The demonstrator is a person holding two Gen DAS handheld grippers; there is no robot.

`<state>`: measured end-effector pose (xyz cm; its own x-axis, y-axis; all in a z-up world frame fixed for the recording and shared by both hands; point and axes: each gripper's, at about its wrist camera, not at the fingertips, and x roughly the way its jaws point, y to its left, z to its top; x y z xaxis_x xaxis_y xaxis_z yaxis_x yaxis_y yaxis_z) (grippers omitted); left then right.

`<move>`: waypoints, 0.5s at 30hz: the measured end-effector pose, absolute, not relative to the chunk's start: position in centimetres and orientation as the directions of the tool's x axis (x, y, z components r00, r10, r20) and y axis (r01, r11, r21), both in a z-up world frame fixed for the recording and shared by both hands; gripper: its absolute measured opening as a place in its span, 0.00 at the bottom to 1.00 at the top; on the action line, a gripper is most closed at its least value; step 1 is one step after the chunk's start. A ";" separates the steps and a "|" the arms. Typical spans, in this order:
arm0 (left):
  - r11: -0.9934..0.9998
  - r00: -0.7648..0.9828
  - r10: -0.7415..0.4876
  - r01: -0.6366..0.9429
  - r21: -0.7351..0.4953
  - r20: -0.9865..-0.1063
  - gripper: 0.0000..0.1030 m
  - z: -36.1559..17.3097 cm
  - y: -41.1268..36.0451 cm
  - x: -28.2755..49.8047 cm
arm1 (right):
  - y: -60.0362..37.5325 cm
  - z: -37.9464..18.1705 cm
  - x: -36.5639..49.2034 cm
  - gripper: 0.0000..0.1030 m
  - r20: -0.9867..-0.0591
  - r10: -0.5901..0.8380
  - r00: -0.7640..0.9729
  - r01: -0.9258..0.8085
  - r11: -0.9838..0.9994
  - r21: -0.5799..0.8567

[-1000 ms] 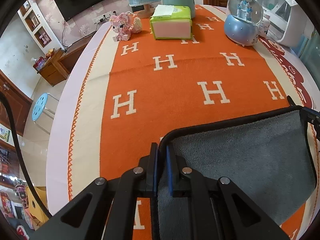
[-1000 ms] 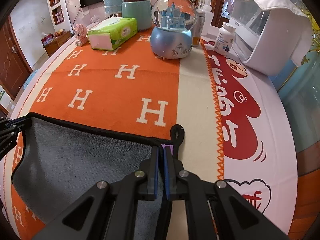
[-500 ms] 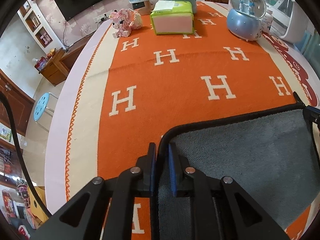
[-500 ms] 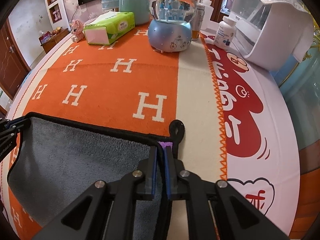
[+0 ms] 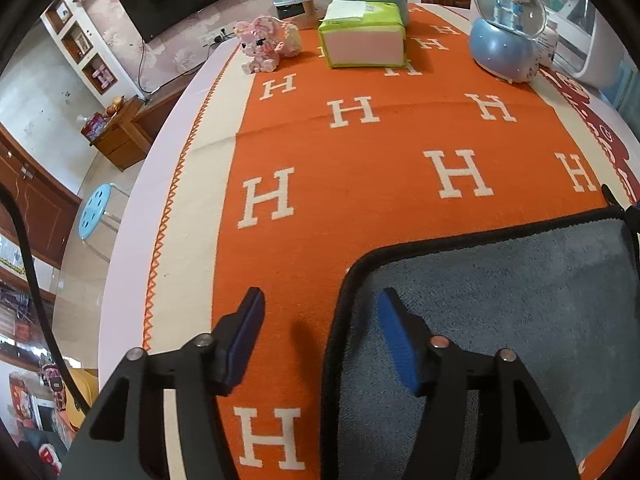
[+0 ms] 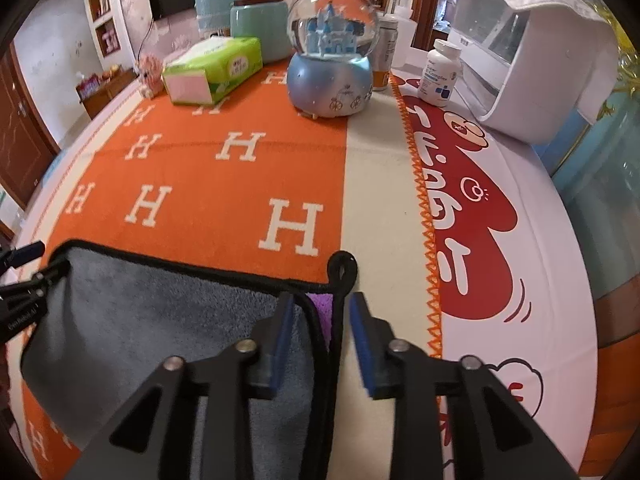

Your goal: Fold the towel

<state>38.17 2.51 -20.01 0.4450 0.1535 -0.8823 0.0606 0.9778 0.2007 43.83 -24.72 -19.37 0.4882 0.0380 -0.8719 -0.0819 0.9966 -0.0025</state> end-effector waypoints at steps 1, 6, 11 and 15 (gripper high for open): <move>0.978 0.444 0.154 0.057 0.199 -0.883 0.65 -20.0 2.5 38.2 | -24.8 -19.2 43.8 0.38 -0.869 0.043 0.493 -0.078 0.997 0.005; 0.983 0.438 0.144 0.041 0.180 -0.887 0.85 -19.8 2.6 38.1 | -24.6 -18.9 43.7 0.42 -0.865 0.043 0.499 -0.082 0.997 0.002; 0.993 0.422 0.111 -0.001 0.122 -0.900 0.87 -19.5 3.2 38.0 | -24.3 -18.6 43.1 0.42 -0.863 0.061 0.501 -0.083 0.996 0.022; 0.995 0.436 0.097 -0.022 0.097 -0.895 0.87 -18.9 3.5 37.6 | -24.0 -18.3 42.4 0.42 -0.859 0.070 0.507 -0.080 0.996 0.033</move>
